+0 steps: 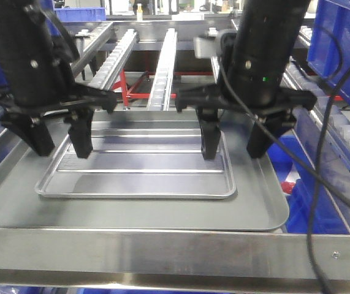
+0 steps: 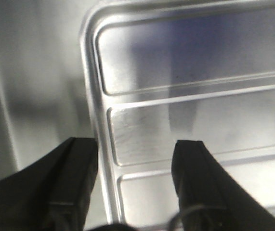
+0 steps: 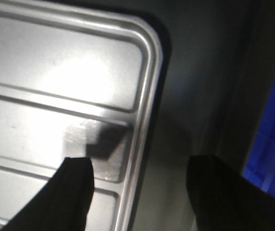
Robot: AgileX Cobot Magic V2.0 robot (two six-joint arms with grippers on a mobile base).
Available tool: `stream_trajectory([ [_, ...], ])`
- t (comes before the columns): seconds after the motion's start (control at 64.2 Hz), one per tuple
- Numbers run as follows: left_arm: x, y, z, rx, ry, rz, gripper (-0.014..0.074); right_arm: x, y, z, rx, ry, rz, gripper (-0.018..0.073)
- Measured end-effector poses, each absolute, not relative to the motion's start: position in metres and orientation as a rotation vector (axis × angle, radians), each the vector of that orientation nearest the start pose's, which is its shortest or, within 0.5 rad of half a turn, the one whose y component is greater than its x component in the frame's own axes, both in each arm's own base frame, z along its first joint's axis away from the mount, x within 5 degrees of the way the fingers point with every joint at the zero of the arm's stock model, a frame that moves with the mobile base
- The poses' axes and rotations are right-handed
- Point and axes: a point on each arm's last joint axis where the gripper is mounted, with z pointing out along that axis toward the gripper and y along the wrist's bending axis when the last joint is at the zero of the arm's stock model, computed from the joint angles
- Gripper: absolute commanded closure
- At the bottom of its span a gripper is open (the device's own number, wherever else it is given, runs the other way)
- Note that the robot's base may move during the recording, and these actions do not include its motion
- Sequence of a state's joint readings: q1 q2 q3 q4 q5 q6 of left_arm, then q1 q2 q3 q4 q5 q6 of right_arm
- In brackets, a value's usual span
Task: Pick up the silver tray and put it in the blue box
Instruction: 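Lower both grippers onto the silver tray's side rims and close, then lift the silver tray up off the grey tray with both grippers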
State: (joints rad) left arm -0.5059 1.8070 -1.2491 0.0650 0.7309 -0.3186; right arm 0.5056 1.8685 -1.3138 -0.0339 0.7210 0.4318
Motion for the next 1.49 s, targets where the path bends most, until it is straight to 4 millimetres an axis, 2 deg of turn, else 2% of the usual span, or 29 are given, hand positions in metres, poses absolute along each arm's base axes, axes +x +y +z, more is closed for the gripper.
stream_trajectory([
  [0.265, 0.329, -0.178, 0.199, 0.265, 2.789, -0.136, 0.0333, 0.343, 0.187, 0.200, -0.132, 2.767, 0.216, 0.0041],
  [0.623, 0.331, -0.173, 0.199, 0.236, 2.790, -0.130, 0.0333, 0.343, 0.188, 0.199, -0.133, 2.765, 0.217, 0.0046],
  [0.732, 0.335, -0.166, 0.199, 0.188, 2.791, -0.129, 0.0334, 0.343, 0.188, 0.198, -0.131, 2.767, 0.216, 0.0111],
  [0.825, 0.336, -0.164, 0.199, 0.171, 2.792, -0.128, 0.0342, 0.344, 0.188, 0.197, -0.131, 2.768, 0.216, 0.0204],
  [0.981, 0.337, -0.164, 0.199, 0.168, 2.791, -0.126, 0.0435, 0.344, 0.188, 0.197, -0.131, 2.768, 0.216, 0.0354],
  [1.137, 0.337, -0.164, 0.199, 0.166, 2.791, -0.128, 0.0601, 0.343, 0.188, 0.197, -0.133, 2.773, 0.210, 0.0519],
  [1.23, 0.336, -0.164, 0.199, 0.166, 2.794, -0.124, 0.0712, 0.344, 0.188, 0.197, -0.120, 2.771, 0.216, 0.0501],
  [1.495, 0.336, -0.164, 0.200, 0.153, 2.808, -0.125, 0.0694, 0.344, 0.188, 0.201, -0.116, 2.789, 0.205, 0.0501],
])
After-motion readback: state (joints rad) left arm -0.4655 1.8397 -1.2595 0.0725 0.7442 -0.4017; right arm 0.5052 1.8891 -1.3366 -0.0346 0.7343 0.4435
